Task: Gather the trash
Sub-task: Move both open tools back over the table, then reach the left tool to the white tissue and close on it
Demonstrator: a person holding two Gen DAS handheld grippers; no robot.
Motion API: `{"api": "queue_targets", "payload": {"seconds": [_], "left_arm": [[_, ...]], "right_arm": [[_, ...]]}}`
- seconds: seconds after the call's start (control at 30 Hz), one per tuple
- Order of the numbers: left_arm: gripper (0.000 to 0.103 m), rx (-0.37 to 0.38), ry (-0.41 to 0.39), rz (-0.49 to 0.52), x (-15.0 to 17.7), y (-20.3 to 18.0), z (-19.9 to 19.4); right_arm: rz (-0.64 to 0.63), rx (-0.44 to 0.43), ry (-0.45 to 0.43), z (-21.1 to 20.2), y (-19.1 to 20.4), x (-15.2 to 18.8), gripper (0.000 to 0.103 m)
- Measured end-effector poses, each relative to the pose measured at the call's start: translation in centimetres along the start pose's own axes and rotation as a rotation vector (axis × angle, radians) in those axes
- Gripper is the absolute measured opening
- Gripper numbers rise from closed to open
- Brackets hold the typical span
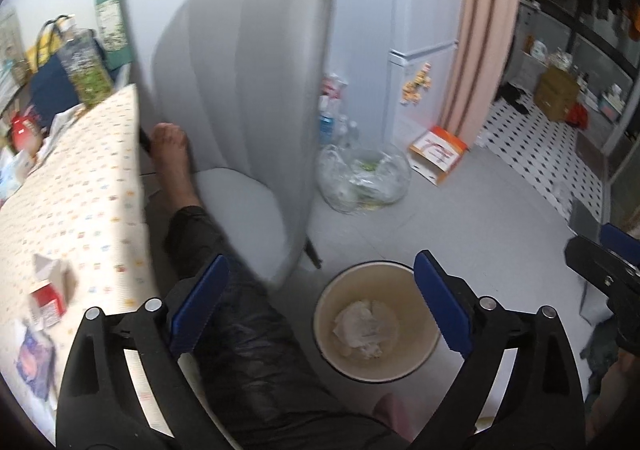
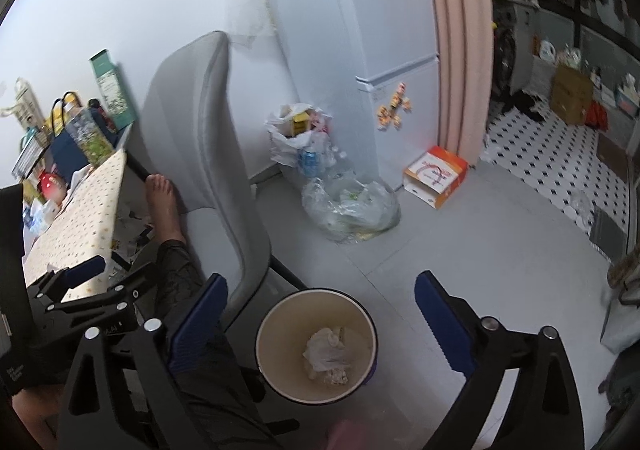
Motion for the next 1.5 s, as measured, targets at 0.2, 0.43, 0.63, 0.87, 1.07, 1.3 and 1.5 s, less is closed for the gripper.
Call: {"api": "queue_targets", "payload": {"seconds": [0.2, 0.43, 0.63, 0.87, 1.07, 1.3, 1.5], "left_arm": [[0.094, -0.081, -0.035, -0.057, 0.1, 4.6, -2.3], [0.095, -0.197, -0.095, -0.105, 0.8, 9.7, -5.8], [0.097, -0.274, -0.129, -0.160, 2.1, 14.1, -8.9], [0.097, -0.353, -0.179, -0.230, 4.0, 18.6, -12.5], [0.097, -0.426, -0.205, -0.288, 6.2, 21.6, -15.1], [0.097, -0.468, -0.208, -0.354, 9.0, 24.9, -17.4], [0.097, -0.531, -0.210, -0.361, 10.8, 26.8, -18.8]], "right_arm": [[-0.067, -0.057, -0.023, -0.8, 4.5, -0.6, 0.095], [-0.141, -0.094, -0.063, -2.4, 9.9, -0.5, 0.095], [-0.212, -0.149, -0.095, -4.1, 14.5, -0.3, 0.095], [-0.286, -0.205, -0.140, -6.2, 19.8, 0.8, 0.095], [-0.352, -0.252, -0.129, -7.4, 23.7, 2.4, 0.095], [-0.428, -0.276, -0.128, -8.7, 28.0, 4.6, 0.095], [-0.436, -0.256, -0.154, -9.6, 30.2, 5.9, 0.095]]}}
Point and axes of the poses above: each gripper's, at about its wrist camera, not at the fingertips, and z roughly the way its jaws point, y to its left, x to its underside, the point moved 4 cm from there along z, roughly the way its jaws point, and after that the axes turned 12 degrees about -y, right-handed, at the moved point
